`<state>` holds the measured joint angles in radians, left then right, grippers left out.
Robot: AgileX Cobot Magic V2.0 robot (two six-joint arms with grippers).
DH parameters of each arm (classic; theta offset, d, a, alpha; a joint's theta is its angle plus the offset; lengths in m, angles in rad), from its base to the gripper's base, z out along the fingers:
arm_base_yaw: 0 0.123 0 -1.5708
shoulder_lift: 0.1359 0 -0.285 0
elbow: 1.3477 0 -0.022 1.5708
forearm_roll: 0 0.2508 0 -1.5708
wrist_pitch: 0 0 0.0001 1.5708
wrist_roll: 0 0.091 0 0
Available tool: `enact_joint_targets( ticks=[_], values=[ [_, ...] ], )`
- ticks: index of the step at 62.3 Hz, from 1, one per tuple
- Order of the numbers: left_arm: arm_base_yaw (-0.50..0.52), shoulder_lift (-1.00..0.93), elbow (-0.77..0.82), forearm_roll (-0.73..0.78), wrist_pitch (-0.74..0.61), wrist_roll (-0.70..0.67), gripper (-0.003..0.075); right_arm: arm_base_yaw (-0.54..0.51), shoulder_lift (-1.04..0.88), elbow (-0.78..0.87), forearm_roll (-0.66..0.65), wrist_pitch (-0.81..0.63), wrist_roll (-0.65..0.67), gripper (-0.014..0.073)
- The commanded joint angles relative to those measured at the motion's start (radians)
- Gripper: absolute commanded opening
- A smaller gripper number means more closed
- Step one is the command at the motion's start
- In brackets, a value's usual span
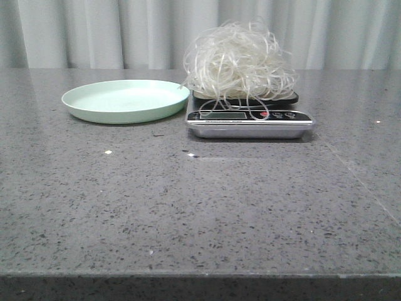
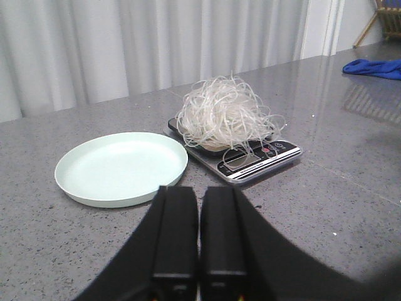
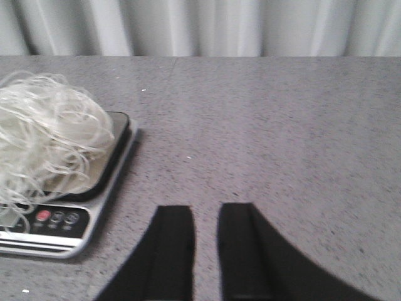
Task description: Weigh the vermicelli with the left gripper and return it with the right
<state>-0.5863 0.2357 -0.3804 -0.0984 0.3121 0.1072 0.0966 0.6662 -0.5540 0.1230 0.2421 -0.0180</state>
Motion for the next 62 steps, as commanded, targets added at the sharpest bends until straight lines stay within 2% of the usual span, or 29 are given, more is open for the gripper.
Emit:
enact_joint_targets(
  ticks=[1,2,9,17,23,31,42,62],
  values=[
    [0.002,0.01,-0.025,-0.005,-0.083,-0.001,0.0127,0.057,0.105,-0.178,0.002,0.022,0.0,0.048],
    [0.002,0.01,-0.025,-0.005,-0.083,-0.001,0.0127,0.08,0.145,-0.223,0.002,0.047,0.0,0.0526],
    [0.002,0.01,-0.025,-0.005,-0.083,-0.001,0.0127,0.174,0.276,-0.384,-0.01,0.111,0.0,0.0596],
    [0.002,0.01,-0.025,-0.005,-0.083,-0.001,0.0127,0.281,0.45,-0.559,-0.017,0.143,0.0,0.0598],
    [0.002,0.01,-0.025,-0.005,-0.083,-0.001,0.0127,0.32,0.582,-0.687,-0.047,0.196,0.0,0.0598],
    [0.002,0.01,-0.025,-0.005,-0.083,-0.001,0.0127,0.337,0.761,-0.86,-0.057,0.285,0.0,0.0598],
    [0.002,0.01,-0.025,-0.005,-0.083,-0.001,0.0127,0.337,0.944,-1.02,-0.058,0.394,0.0,0.0598],
    [0.002,0.01,-0.025,-0.005,-0.079,-0.001,0.0127,0.337,1.141,-1.151,-0.058,0.609,0.0,0.0594]
  ],
)
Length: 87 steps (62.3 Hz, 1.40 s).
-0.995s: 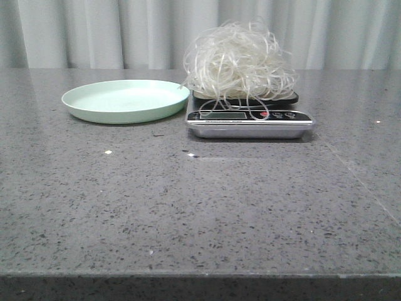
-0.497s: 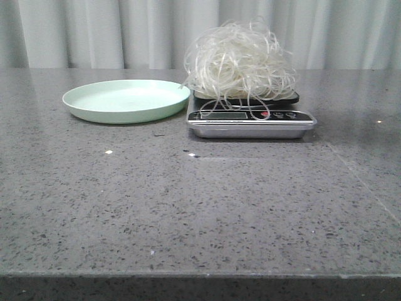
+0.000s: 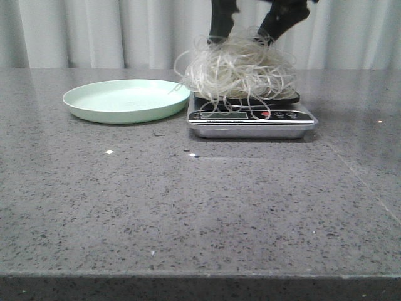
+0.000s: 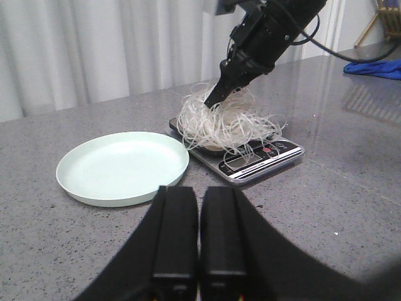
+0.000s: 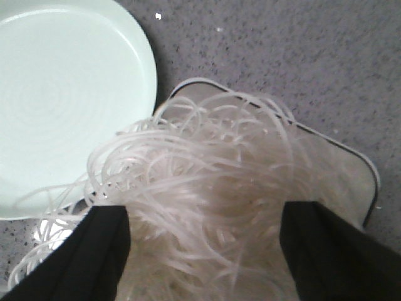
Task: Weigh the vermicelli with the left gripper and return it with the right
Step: 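Lower the right gripper and grasp the vermicelli on the scale, then carry the vermicelli with the right gripper over the pale green plate, then release the vermicelli onto the plate and lift the right gripper away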
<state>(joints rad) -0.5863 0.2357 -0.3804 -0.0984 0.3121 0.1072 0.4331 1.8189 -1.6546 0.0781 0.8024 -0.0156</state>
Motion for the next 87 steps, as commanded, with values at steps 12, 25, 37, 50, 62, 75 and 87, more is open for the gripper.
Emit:
enact_joint_targets(
  ticks=[12,25,37,50,62,75,87],
  values=[
    [0.002,0.01,-0.025,-0.005,-0.079,-0.001,0.0127,0.001,0.016,-0.075,-0.014,0.141,-0.002,0.0272],
    [0.002,0.01,-0.025,-0.005,-0.079,-0.001,0.0127,0.014,0.016,-0.239,0.056,0.182,-0.002,0.0174],
    [0.002,0.01,-0.025,-0.005,-0.079,-0.001,0.0127,0.134,0.042,-0.42,0.103,0.069,-0.002,0.0175],
    [0.002,0.01,-0.025,-0.005,-0.079,-0.001,0.0127,0.189,0.185,-0.498,0.103,0.03,-0.001,0.0193],
    [0.002,0.01,-0.025,-0.005,-0.079,-0.001,0.0127,0.19,0.252,-0.499,0.124,0.024,-0.001,0.0547],
    [0.002,0.01,-0.025,-0.005,-0.079,-0.001,0.0127,0.149,0.16,-0.495,0.123,0.062,-0.001,0.0596],
    [0.002,0.01,-0.025,-0.005,-0.077,-0.001,0.0127,0.091,-0.038,-0.32,0.112,0.012,-0.002,0.0596]
  ],
)
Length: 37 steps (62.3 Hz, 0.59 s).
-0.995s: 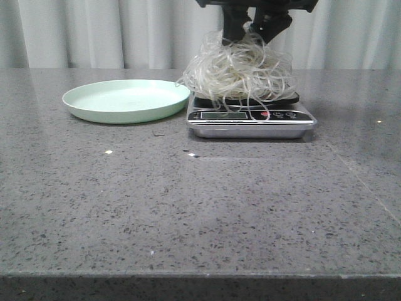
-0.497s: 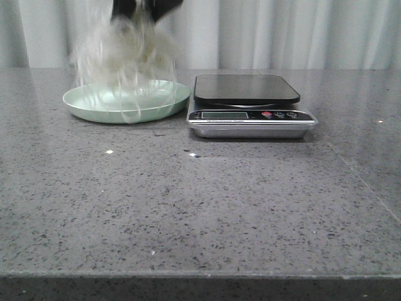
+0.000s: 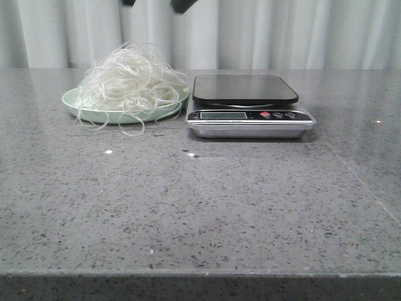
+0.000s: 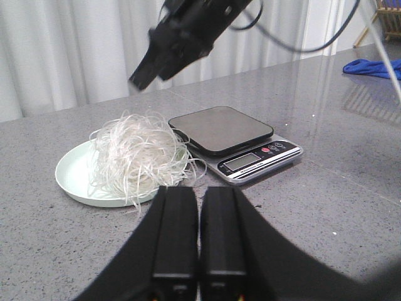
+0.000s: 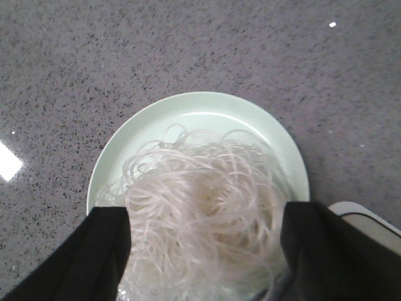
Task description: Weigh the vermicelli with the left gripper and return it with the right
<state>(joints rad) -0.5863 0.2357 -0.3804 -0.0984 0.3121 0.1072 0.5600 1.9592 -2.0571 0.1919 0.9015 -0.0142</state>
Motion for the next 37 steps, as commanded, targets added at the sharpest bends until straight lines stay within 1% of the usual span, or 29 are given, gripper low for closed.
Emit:
enact_joint_targets(
  ticks=[1,2,3,5,6,7,8,9,10,11,12,13,14,15,16,17,18,19,20,21,22,25,26,27,28,31,33,36,37],
  values=[
    [0.002,0.01,-0.025,-0.005,-0.077,-0.001,0.0127,-0.036,-0.178,0.083,-0.002,-0.087,-0.004,0.0596],
    [0.002,0.01,-0.025,-0.005,-0.077,-0.001,0.0127,-0.046,-0.221,0.149,-0.003,-0.118,-0.004,0.0596],
    [0.002,0.01,-0.025,-0.005,-0.077,-0.001,0.0127,-0.046,-0.221,0.149,-0.003,-0.118,-0.004,0.0596],
    [0.002,0.01,-0.025,-0.005,-0.077,-0.001,0.0127,-0.058,-0.276,0.224,-0.004,-0.152,-0.005,0.0596],
    [0.002,0.01,-0.025,-0.005,-0.077,-0.001,0.0127,-0.069,-0.324,0.291,-0.005,-0.179,-0.014,0.0596],
    [0.002,0.01,-0.025,-0.005,-0.077,-0.001,0.0127,-0.069,-0.324,0.291,-0.005,-0.179,-0.014,0.0596],
    [0.002,0.01,-0.025,-0.005,-0.077,-0.001,0.0127,-0.081,-0.383,0.36,-0.005,-0.209,-0.024,0.0596],
    [0.002,0.01,-0.025,-0.005,-0.077,-0.001,0.0127,-0.081,-0.383,0.36,-0.005,-0.209,-0.024,0.0596],
    [0.002,0.01,-0.025,-0.005,-0.077,-0.001,0.0127,-0.089,-0.442,0.441,-0.005,-0.23,-0.038,0.0596],
    [0.002,0.01,-0.025,-0.005,-0.077,-0.001,0.0127,-0.089,-0.442,0.441,-0.005,-0.23,-0.038,0.0596],
    [0.002,0.01,-0.025,-0.005,-0.077,-0.001,0.0127,-0.098,-0.492,0.52,-0.005,-0.249,-0.055,0.0596],
    [0.002,0.01,-0.025,-0.005,-0.077,-0.001,0.0127,-0.098,-0.492,0.52,-0.005,-0.249,-0.055,0.0596],
    [0.002,0.01,-0.025,-0.005,-0.077,-0.001,0.0127,-0.108,-0.549,0.583,-0.005,-0.263,-0.067,0.0596],
    [0.002,0.01,-0.025,-0.005,-0.077,-0.001,0.0127,-0.108,-0.549,0.583,-0.005,-0.263,-0.067,0.0596],
    [0.002,0.01,-0.025,-0.005,-0.077,-0.001,0.0127,-0.115,-0.598,0.643,-0.006,-0.273,-0.077,0.0596],
    [0.002,0.01,-0.025,-0.005,-0.077,-0.001,0.0127,-0.115,-0.598,0.643,-0.006,-0.273,-0.077,0.0596],
    [0.002,0.01,-0.025,-0.005,-0.077,-0.001,0.0127,-0.123,-0.655,0.712,-0.007,-0.283,-0.093,0.0596],
    [0.002,0.01,-0.025,-0.005,-0.077,-0.001,0.0127,-0.123,-0.655,0.712,-0.007,-0.283,-0.093,0.0596],
    [0.002,0.01,-0.025,-0.005,-0.077,-0.001,0.0127,-0.129,-0.704,0.776,-0.01,-0.297,-0.099,0.0596],
    [0.002,0.01,-0.025,-0.005,-0.077,-0.001,0.0127,-0.129,-0.704,0.776,-0.01,-0.297,-0.099,0.0596],
    [0.002,0.01,-0.025,-0.005,-0.077,-0.001,0.0127,-0.134,-0.762,0.837,-0.016,-0.316,-0.099,0.0596],
    [0.002,0.01,-0.025,-0.005,-0.077,-0.001,0.0127,-0.137,-0.82,0.886,-0.019,-0.336,-0.099,0.0596],
    [0.002,0.01,-0.025,-0.005,-0.077,-0.001,0.0127,-0.137,-0.88,0.95,-0.023,-0.358,-0.099,0.0596],
    [0.002,0.01,-0.025,-0.005,-0.077,-0.001,0.0127,-0.137,-0.88,0.95,-0.023,-0.358,-0.099,0.0596],
    [0.002,0.01,-0.025,-0.005,-0.077,-0.001,0.0127,-0.137,-0.939,0.993,-0.023,-0.379,-0.099,0.0596],
    [0.002,0.01,-0.025,-0.005,-0.077,-0.001,0.0127,-0.137,-0.997,1.042,-0.023,-0.393,-0.099,0.0596],
    [0.002,0.01,-0.025,-0.005,-0.077,-0.001,0.0127,-0.137,-1.107,1.136,-0.028,-0.419,-0.099,0.0596],
    [0.002,0.01,-0.025,-0.005,-0.077,-0.001,0.0127,-0.137,-1.157,1.183,-0.033,-0.428,-0.099,0.0596],
    [0.002,0.01,-0.025,-0.005,-0.077,-0.001,0.0127,-0.137,-1.199,1.231,-0.04,-0.442,-0.099,0.0596]
  ],
)
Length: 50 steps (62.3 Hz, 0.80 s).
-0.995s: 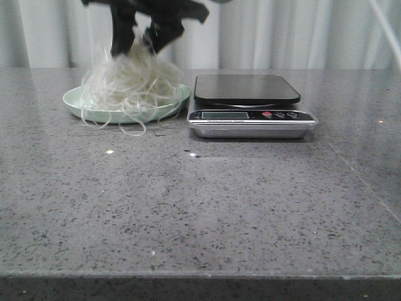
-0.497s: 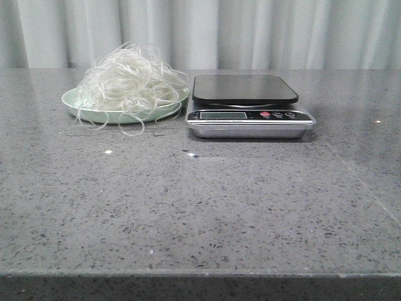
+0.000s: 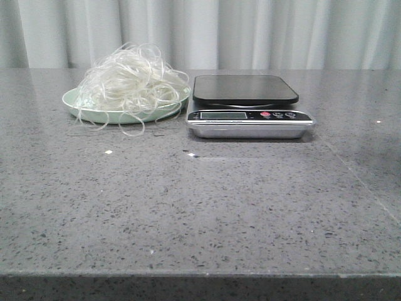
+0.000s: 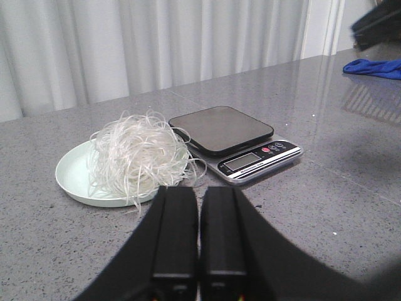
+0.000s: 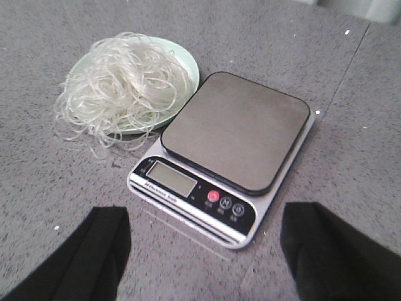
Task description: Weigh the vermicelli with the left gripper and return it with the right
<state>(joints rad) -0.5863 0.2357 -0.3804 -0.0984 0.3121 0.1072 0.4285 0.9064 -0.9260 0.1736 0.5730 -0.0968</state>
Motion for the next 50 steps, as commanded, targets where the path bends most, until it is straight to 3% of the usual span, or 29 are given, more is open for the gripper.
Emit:
enact_joint_targets(
  ticks=[1,18,29,33,34,35,36,38,40,44,50],
  values=[
    [0.002,0.01,-0.025,-0.005,-0.077,-0.001,0.0127,-0.006,-0.146,0.1,-0.022,-0.114,-0.016,0.0596],
    [0.002,0.01,-0.025,-0.005,-0.077,-0.001,0.0127,-0.006,-0.594,0.501,-0.022,-0.364,-0.016,0.0596],
    [0.002,0.01,-0.025,-0.005,-0.077,-0.001,0.0127,-0.006,-0.753,0.601,-0.022,-0.445,-0.016,0.0592],
    [0.002,0.01,-0.025,-0.005,-0.077,-0.001,0.0127,-0.006,-0.759,0.604,-0.022,-0.442,-0.016,0.0509],
    [0.002,0.01,-0.025,-0.005,-0.077,-0.001,0.0127,-0.006,-0.759,0.604,-0.022,-0.442,-0.016,0.0409],
    [0.002,0.01,-0.025,-0.005,-0.077,-0.001,0.0127,-0.006,-0.759,0.604,-0.022,-0.442,-0.016,0.0409],
    [0.002,0.01,-0.025,-0.005,-0.077,-0.001,0.0127,-0.006,-0.759,0.604,-0.022,-0.442,-0.016,0.0299],
    [0.002,0.01,-0.025,-0.005,-0.077,-0.001,0.0127,-0.006,-0.759,0.604,-0.022,-0.442,-0.016,0.0178],
    [0.002,0.01,-0.025,-0.005,-0.077,-0.001,0.0127,-0.006,-0.759,0.604,-0.022,-0.444,-0.016,0.0119],
    [0.002,0.01,-0.025,-0.005,-0.077,-0.001,0.0127,-0.006,-0.759,0.604,-0.022,-0.444,-0.016,0.0179],
    [0.002,0.01,-0.025,-0.005,-0.077,-0.001,0.0127,-0.006,-0.758,0.604,-0.022,-0.442,-0.016,0.0186]
  ],
)
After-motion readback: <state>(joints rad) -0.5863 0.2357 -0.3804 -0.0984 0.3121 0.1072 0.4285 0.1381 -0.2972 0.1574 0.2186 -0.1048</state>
